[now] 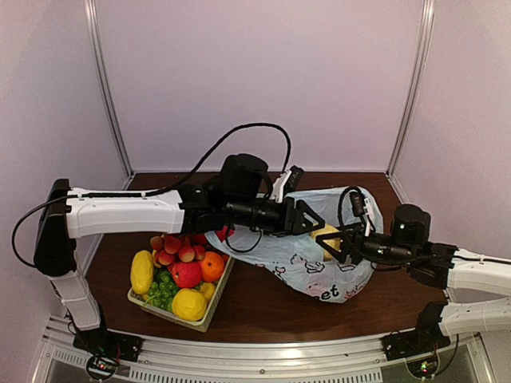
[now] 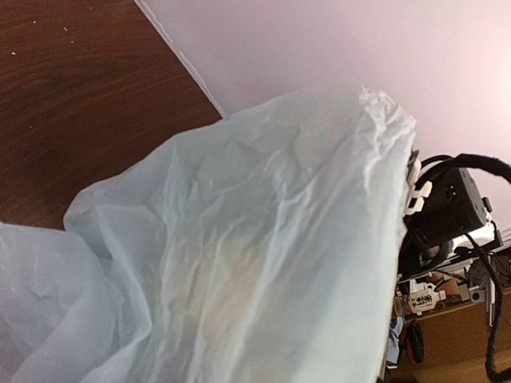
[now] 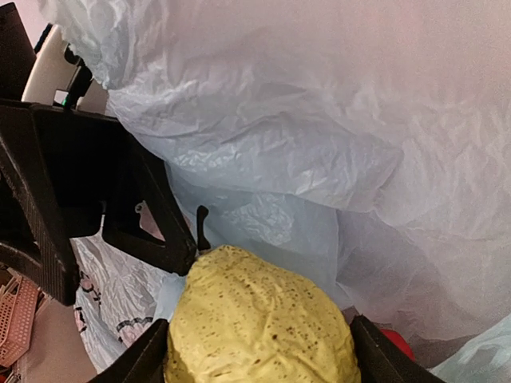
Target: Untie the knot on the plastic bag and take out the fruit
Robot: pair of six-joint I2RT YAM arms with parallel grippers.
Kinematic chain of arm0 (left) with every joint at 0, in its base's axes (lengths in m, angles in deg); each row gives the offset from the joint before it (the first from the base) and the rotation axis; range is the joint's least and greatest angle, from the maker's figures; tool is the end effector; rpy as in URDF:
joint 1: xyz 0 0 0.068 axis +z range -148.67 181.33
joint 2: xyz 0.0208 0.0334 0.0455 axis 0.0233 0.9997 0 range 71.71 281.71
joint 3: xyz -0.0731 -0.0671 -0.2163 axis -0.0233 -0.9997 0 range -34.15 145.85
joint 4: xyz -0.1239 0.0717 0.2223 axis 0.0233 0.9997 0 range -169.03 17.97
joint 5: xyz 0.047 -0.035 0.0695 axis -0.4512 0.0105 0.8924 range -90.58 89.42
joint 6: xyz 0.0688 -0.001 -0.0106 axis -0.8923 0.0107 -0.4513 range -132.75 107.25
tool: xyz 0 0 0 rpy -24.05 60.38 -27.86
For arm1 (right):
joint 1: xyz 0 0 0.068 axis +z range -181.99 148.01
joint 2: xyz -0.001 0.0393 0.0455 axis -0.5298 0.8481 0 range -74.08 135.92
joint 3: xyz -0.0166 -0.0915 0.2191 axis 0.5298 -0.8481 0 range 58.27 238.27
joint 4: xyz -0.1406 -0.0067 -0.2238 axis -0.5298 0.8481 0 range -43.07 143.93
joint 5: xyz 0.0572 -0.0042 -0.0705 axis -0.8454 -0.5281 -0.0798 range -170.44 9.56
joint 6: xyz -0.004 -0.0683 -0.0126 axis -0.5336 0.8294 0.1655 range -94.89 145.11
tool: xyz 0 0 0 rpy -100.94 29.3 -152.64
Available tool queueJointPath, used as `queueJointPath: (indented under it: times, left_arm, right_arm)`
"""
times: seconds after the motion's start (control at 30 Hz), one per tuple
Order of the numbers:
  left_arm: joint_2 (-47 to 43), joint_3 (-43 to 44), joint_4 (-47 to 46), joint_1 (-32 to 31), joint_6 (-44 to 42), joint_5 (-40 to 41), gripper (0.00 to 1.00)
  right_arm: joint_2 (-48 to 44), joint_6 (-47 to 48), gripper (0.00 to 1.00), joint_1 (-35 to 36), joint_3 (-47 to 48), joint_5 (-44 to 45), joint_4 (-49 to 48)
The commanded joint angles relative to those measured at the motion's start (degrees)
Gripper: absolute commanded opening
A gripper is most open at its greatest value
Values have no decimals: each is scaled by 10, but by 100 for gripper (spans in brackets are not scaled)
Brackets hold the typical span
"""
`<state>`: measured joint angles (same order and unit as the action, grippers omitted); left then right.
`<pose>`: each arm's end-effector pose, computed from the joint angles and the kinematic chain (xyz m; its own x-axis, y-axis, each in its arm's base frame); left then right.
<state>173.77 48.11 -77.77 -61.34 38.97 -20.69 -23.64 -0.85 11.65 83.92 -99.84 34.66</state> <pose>0.1847 -0.3999 0.2629 -0.8727 0.0831 -0.4811 0.4785 0.3411 -0.8091 0.1676 0.1858 0.2120 -0.5287 0.0663 -0.8462 -0.7276 0.4780 0.4921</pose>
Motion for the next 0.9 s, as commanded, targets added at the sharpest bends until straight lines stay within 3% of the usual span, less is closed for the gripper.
queueJointPath:
  times: [0.0,0.23,0.6,0.87]
  left_arm:
    - [18,22,26,5,4,25,47]
    - [3,-2,43,8,11,68,49]
    - [35,14,25,11,21,44,69]
    - [49,20,14,14,30,22,75]
  right_arm:
    - [-14,-6,65,2,-8,-15,-25]
    - [-22,-5,65,2,-8,-4,-19]
    - [-18,-9,65,2,3,-1,-5]
    - [-24,-20,65,2,-3,-1,-26]
